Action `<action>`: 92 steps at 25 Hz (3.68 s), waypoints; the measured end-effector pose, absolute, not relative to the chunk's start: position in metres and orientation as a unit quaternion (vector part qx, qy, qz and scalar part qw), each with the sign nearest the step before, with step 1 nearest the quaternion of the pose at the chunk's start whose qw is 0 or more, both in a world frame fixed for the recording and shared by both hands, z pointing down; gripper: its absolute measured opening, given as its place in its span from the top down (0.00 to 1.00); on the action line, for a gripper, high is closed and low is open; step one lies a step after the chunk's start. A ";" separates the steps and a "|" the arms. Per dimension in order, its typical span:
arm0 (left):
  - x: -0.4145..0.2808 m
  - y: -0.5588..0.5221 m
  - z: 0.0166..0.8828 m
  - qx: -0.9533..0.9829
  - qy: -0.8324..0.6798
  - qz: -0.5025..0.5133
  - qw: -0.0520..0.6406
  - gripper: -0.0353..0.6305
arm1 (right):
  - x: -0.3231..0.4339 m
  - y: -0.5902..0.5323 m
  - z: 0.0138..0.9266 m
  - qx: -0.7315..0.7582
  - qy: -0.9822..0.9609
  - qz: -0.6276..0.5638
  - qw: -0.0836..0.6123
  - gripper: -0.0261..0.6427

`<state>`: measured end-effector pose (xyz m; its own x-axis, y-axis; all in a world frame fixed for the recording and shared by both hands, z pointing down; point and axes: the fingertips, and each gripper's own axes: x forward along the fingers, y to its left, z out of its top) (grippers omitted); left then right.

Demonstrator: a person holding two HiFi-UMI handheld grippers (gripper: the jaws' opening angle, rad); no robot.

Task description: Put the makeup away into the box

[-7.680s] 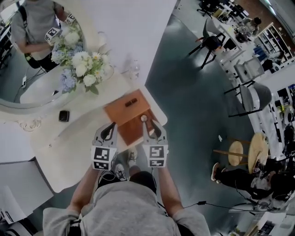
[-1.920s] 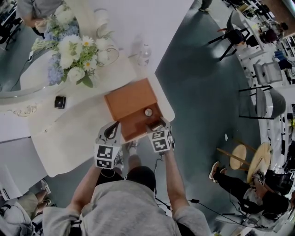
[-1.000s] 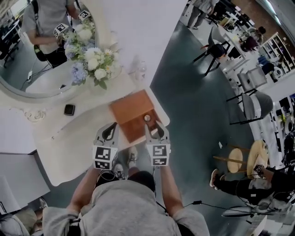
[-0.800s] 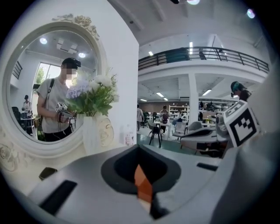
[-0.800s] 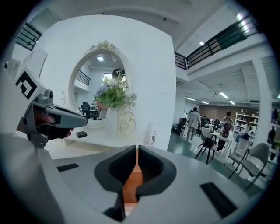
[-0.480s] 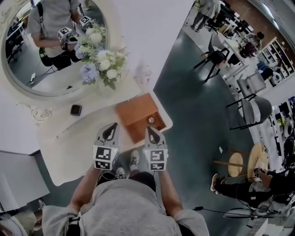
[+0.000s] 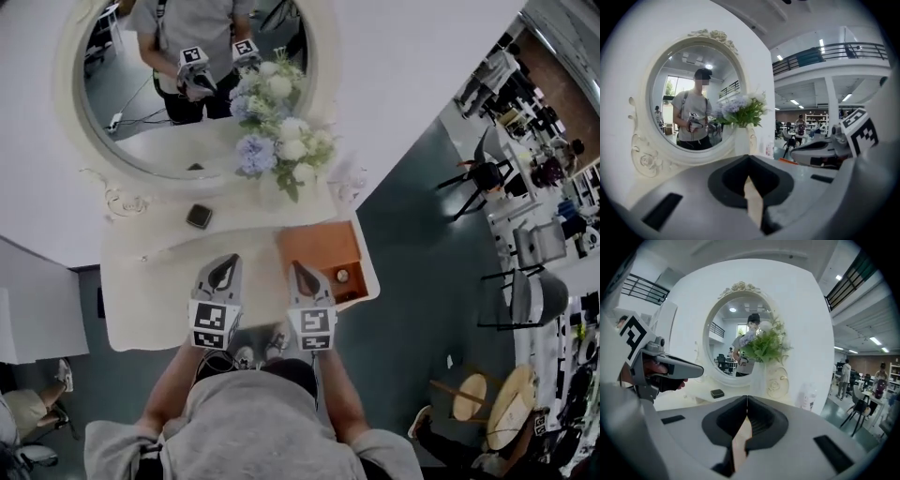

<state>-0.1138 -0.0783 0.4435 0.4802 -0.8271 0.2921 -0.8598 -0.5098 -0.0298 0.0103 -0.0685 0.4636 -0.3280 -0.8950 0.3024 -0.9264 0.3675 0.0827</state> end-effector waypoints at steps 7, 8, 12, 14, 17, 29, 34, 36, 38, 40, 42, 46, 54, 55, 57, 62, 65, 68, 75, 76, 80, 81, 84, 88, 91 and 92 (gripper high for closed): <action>-0.188 -0.090 0.449 0.804 -0.575 0.130 0.079 0.95 | -0.066 -0.108 0.468 0.475 -0.866 0.038 0.154 0.94; -0.197 -0.092 0.451 0.796 -0.586 0.129 0.083 0.95 | -0.077 -0.113 0.469 0.462 -0.873 0.038 0.155 0.94; -0.227 -0.098 0.455 0.770 -0.618 0.129 0.091 0.95 | -0.115 -0.131 0.477 0.418 -0.894 0.035 0.159 0.94; -0.239 -0.103 0.458 0.759 -0.631 0.128 0.095 0.95 | -0.132 -0.141 0.481 0.399 -0.902 0.031 0.164 0.94; -0.255 -0.108 0.467 0.744 -0.647 0.127 0.103 0.95 | -0.152 -0.156 0.490 0.373 -0.911 0.027 0.173 0.94; -0.308 -0.132 0.526 0.692 -0.697 0.128 0.138 0.94 | -0.220 -0.204 0.562 0.271 -0.935 0.041 0.227 0.71; -0.319 -0.134 0.541 0.679 -0.708 0.127 0.148 0.95 | -0.239 -0.220 0.589 0.246 -0.933 0.046 0.258 0.56; -0.321 -0.133 0.546 0.674 -0.712 0.126 0.153 0.95 | -0.244 -0.225 0.597 0.237 -0.932 0.047 0.271 0.50; -0.323 -0.132 0.550 0.670 -0.715 0.125 0.158 0.95 | -0.248 -0.229 0.603 0.230 -0.930 0.048 0.283 0.49; -0.325 -0.130 0.554 0.666 -0.717 0.125 0.162 0.95 | -0.251 -0.232 0.608 0.222 -0.928 0.051 0.296 0.48; -0.326 -0.129 0.556 0.664 -0.718 0.126 0.165 0.95 | -0.254 -0.233 0.614 0.216 -0.924 0.055 0.310 0.48; -0.327 -0.126 0.558 0.660 -0.721 0.125 0.168 0.95 | -0.255 -0.236 0.625 0.212 -0.916 0.057 0.336 0.48; -0.327 -0.116 0.560 0.658 -0.723 0.124 0.171 0.95 | -0.256 -0.235 0.627 0.202 -0.911 0.054 0.355 0.51; -0.326 -0.115 0.560 0.658 -0.723 0.125 0.171 0.95 | -0.256 -0.235 0.628 0.202 -0.911 0.055 0.355 0.52; -0.324 -0.112 0.559 0.659 -0.722 0.125 0.170 0.95 | -0.256 -0.235 0.628 0.204 -0.911 0.057 0.355 0.52; -0.322 -0.104 0.551 0.659 -0.724 0.124 0.163 0.95 | -0.255 -0.233 0.618 0.216 -0.912 0.050 0.344 0.52; -0.322 -0.099 0.543 0.660 -0.724 0.123 0.157 0.94 | -0.255 -0.227 0.604 0.217 -0.916 0.047 0.334 0.52; -0.319 -0.096 0.535 0.664 -0.722 0.123 0.151 0.95 | -0.252 -0.221 0.593 0.222 -0.918 0.045 0.326 0.53; -0.308 -0.090 0.509 0.683 -0.709 0.123 0.128 0.95 | -0.235 -0.205 0.551 0.251 -0.921 0.037 0.295 0.53; -0.304 -0.089 0.505 0.687 -0.705 0.123 0.125 0.95 | -0.229 -0.202 0.544 0.256 -0.922 0.037 0.290 0.53; -0.285 -0.089 0.488 0.707 -0.689 0.121 0.109 0.95 | -0.207 -0.190 0.520 0.276 -0.920 0.034 0.275 0.53; -0.280 -0.090 0.485 0.712 -0.684 0.121 0.106 0.95 | -0.201 -0.187 0.516 0.281 -0.919 0.033 0.273 0.53; -0.267 -0.091 0.477 0.727 -0.669 0.121 0.098 0.95 | -0.183 -0.180 0.505 0.300 -0.916 0.033 0.266 0.53; -0.246 -0.090 0.468 0.747 -0.648 0.121 0.091 0.94 | -0.157 -0.168 0.494 0.326 -0.909 0.040 0.258 0.53; -0.228 -0.089 0.464 0.764 -0.628 0.122 0.086 0.95 | -0.134 -0.158 0.486 0.350 -0.901 0.044 0.253 0.53; -0.222 -0.090 0.463 0.769 -0.621 0.123 0.085 0.95 | -0.127 -0.155 0.484 0.359 -0.898 0.045 0.251 0.53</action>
<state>-0.2220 -0.0895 0.4630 0.1980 -0.9349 0.2945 -0.9766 -0.2140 -0.0227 -0.1267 -0.1553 0.4841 -0.6172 -0.6216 0.4824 -0.6668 0.7387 0.0987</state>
